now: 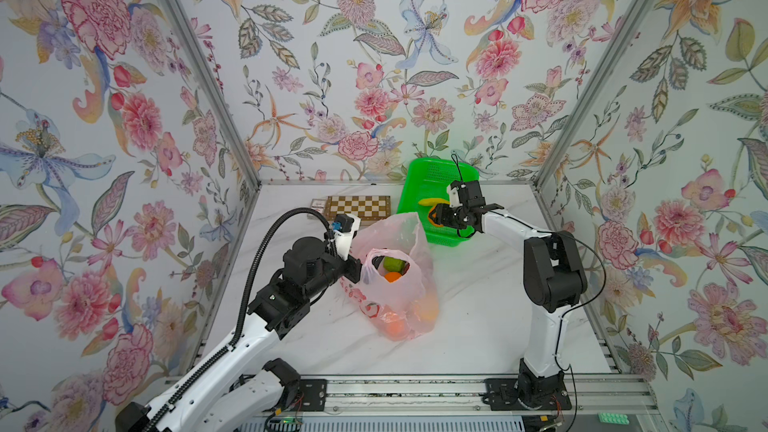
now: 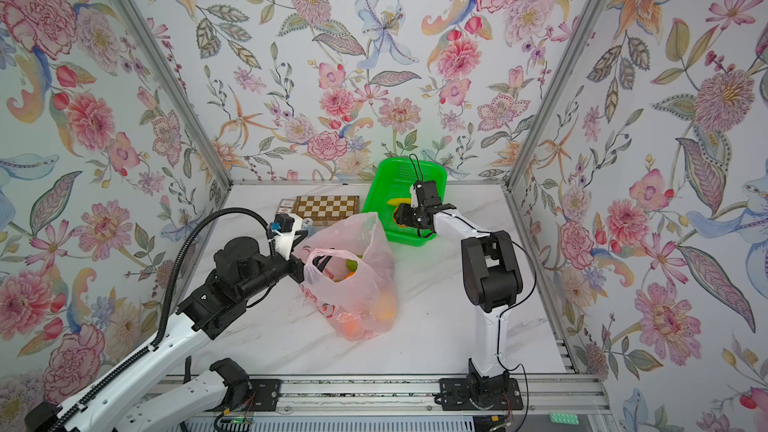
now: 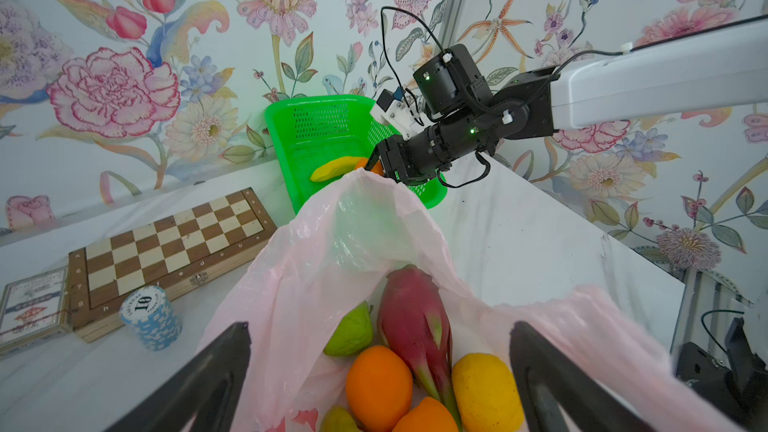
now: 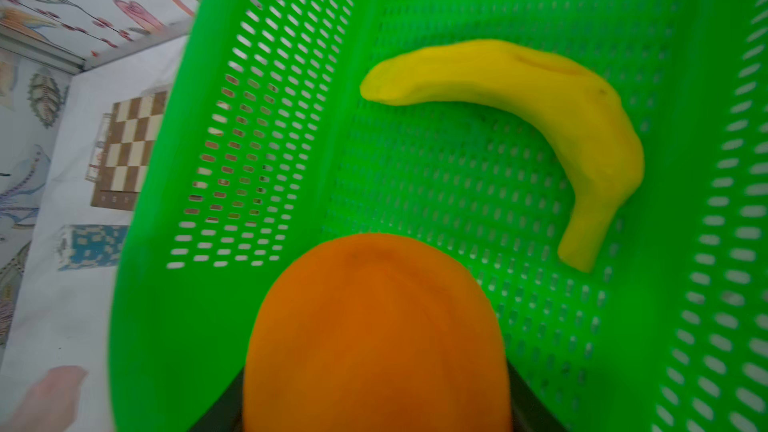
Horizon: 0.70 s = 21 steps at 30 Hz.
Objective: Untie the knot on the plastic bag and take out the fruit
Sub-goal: 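Carry the orange with the right gripper over the green basket and release it, then move the right gripper back to the bag while the left holds the bag rim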
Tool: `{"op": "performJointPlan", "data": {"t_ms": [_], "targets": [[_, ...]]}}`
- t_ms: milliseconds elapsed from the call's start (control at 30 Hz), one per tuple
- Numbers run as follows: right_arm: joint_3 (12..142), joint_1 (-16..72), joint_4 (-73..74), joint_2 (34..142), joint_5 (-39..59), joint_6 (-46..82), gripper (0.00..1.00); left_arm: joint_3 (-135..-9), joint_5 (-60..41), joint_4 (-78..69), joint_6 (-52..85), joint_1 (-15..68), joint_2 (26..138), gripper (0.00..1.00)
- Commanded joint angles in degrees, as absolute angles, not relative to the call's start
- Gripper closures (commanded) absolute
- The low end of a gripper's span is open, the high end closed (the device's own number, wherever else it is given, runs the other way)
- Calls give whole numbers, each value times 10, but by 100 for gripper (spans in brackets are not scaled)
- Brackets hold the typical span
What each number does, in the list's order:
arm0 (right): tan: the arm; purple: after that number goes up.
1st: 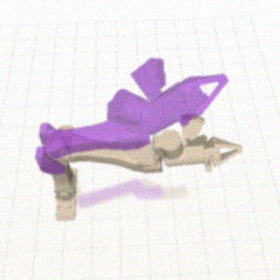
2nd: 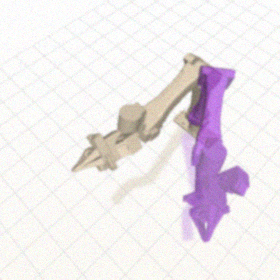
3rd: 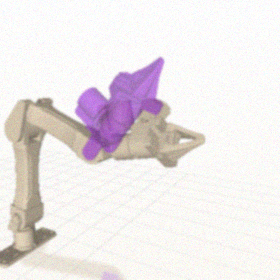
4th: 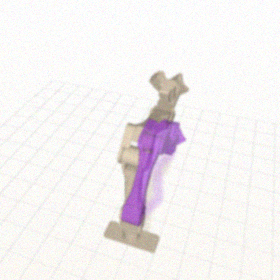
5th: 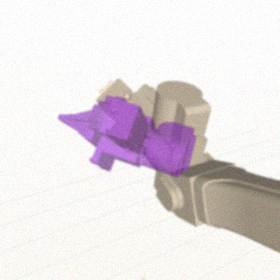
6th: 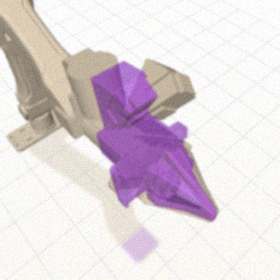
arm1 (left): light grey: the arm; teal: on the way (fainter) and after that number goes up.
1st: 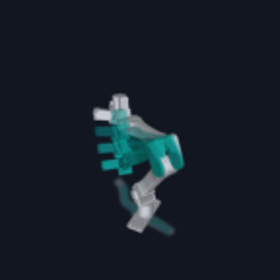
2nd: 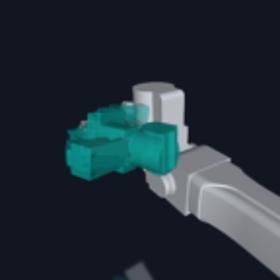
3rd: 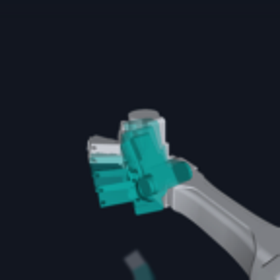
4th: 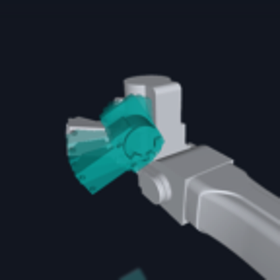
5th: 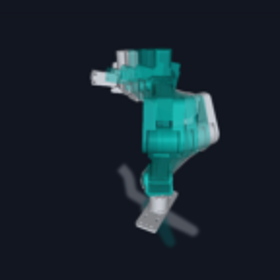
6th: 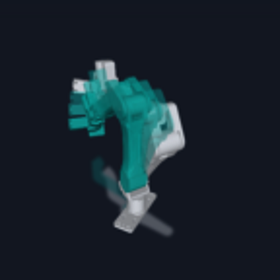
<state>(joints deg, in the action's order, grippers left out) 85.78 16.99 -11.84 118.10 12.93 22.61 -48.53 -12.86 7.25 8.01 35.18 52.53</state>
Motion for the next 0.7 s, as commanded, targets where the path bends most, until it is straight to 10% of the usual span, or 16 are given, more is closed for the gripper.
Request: {"op": "performJointPlan", "data": {"t_ms": [0, 400, 667], "targets": [[890, 162, -152, 1210, 120, 208, 42, -525, -90, 171, 150, 349, 545, 4], [884, 161, -160, 1176, 108, 210, 4, -548, -21, 262, 93, 347, 552, 4], [861, 165, -150, 1050, 96, 214, 1, -568, 3, 313, 47, 339, 542, 6]]}}
